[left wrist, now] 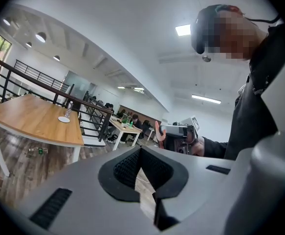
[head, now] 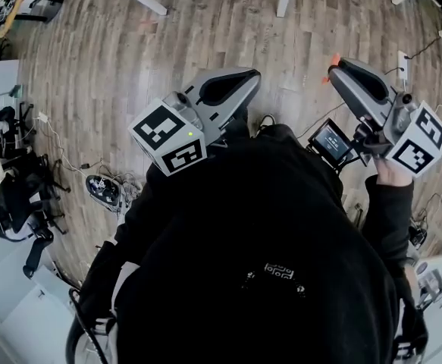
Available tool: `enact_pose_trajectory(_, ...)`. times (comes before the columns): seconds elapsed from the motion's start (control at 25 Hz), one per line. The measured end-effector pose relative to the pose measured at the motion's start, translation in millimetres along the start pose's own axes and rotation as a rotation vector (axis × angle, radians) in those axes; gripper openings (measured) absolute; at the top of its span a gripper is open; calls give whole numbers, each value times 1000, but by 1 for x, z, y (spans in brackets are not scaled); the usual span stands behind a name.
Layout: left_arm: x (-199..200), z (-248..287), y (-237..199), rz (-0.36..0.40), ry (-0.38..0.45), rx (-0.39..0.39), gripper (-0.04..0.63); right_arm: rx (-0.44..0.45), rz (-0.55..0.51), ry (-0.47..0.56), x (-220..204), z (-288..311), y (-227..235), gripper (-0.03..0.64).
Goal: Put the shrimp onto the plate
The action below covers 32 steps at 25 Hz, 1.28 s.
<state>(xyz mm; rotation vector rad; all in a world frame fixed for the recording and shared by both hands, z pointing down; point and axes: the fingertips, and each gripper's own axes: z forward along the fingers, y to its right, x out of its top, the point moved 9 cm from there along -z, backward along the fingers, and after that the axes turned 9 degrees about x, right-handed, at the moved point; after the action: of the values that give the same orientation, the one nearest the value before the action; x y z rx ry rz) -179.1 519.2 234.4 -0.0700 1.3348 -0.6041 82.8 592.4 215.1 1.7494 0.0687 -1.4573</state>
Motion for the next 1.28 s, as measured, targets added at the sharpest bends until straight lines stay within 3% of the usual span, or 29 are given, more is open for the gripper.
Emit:
enact_pose_trajectory(0.2, 3, 9, -17, -30, -9, -27, 3, -20, 31, 18, 5, 10, 15, 67)
enact_pose_trajectory(0.64, 30, 62, -50, 18, -17, -139, 3, -88, 5, 47, 33, 16, 50, 67)
enact_pose_trajectory(1.28, 98, 86, -164, 26, 9, -158, 3, -137, -6, 85, 97, 104, 98, 67)
